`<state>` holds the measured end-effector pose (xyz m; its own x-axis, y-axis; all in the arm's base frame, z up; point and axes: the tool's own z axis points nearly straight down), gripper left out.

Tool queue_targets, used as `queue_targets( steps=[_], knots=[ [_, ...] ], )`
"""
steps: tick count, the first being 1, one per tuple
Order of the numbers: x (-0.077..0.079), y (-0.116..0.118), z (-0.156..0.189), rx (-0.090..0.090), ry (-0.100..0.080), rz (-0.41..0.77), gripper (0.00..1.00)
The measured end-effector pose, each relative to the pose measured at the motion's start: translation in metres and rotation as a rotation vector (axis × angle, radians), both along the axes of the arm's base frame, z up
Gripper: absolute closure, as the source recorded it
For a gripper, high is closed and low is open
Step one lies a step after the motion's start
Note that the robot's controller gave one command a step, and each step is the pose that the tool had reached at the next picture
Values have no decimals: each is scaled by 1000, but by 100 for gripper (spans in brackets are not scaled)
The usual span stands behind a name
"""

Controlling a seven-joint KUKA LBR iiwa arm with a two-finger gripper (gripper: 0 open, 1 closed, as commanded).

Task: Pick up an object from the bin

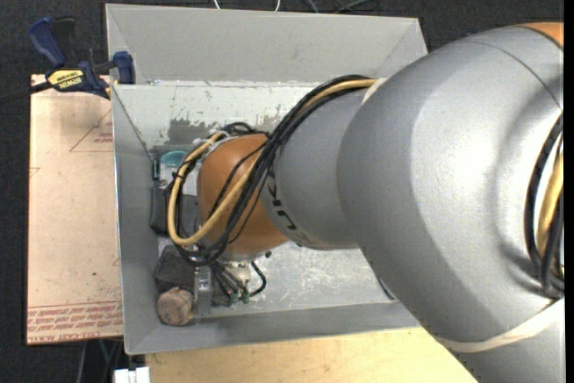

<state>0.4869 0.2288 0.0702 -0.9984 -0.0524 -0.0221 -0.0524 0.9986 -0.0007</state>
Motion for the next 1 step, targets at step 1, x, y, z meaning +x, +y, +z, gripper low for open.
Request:
queue_targets(
  steps=[1],
  knots=[
    [0,-2,62,-1,5,20,100]
  ],
)
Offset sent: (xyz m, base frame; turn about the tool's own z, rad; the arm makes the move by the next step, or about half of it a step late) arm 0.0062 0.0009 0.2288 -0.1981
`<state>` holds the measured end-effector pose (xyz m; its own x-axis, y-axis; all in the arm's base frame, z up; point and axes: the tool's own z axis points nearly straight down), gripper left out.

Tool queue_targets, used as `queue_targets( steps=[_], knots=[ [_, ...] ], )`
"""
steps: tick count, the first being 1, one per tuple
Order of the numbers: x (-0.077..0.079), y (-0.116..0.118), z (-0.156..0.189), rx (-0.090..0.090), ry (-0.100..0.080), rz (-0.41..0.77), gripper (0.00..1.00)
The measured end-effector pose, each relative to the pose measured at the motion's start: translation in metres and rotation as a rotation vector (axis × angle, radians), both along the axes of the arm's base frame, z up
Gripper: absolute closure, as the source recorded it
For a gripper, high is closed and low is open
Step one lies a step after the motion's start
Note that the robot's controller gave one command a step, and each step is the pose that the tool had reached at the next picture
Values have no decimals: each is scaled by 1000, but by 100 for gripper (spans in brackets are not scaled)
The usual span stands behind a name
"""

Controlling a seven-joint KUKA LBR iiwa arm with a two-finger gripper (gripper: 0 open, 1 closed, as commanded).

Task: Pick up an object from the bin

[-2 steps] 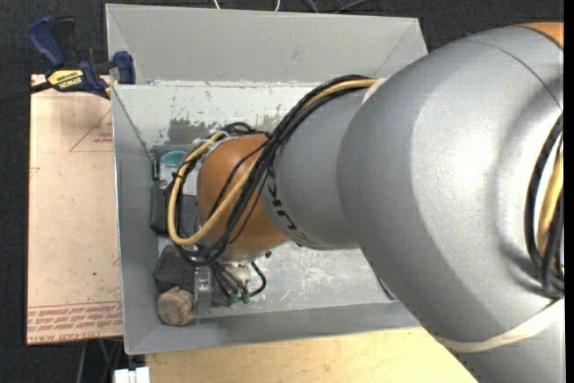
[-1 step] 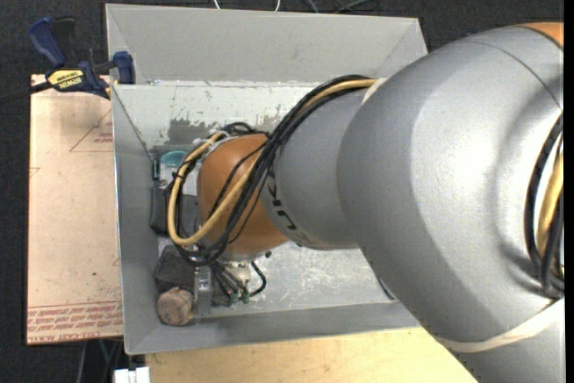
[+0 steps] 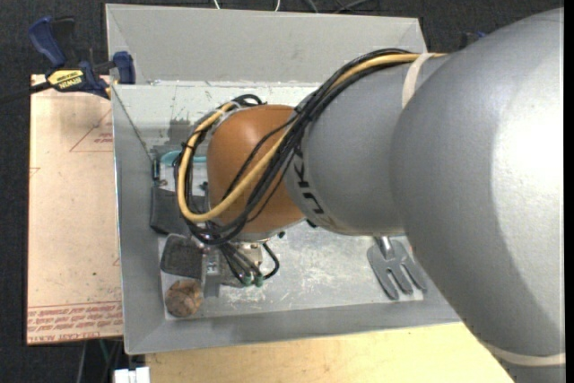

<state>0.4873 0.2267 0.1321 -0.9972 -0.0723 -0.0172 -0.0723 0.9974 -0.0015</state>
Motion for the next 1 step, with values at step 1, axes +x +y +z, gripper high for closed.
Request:
queue_targets(
  steps=[1],
  knots=[
    [3,2,83,-2,0,84,100]
  ],
)
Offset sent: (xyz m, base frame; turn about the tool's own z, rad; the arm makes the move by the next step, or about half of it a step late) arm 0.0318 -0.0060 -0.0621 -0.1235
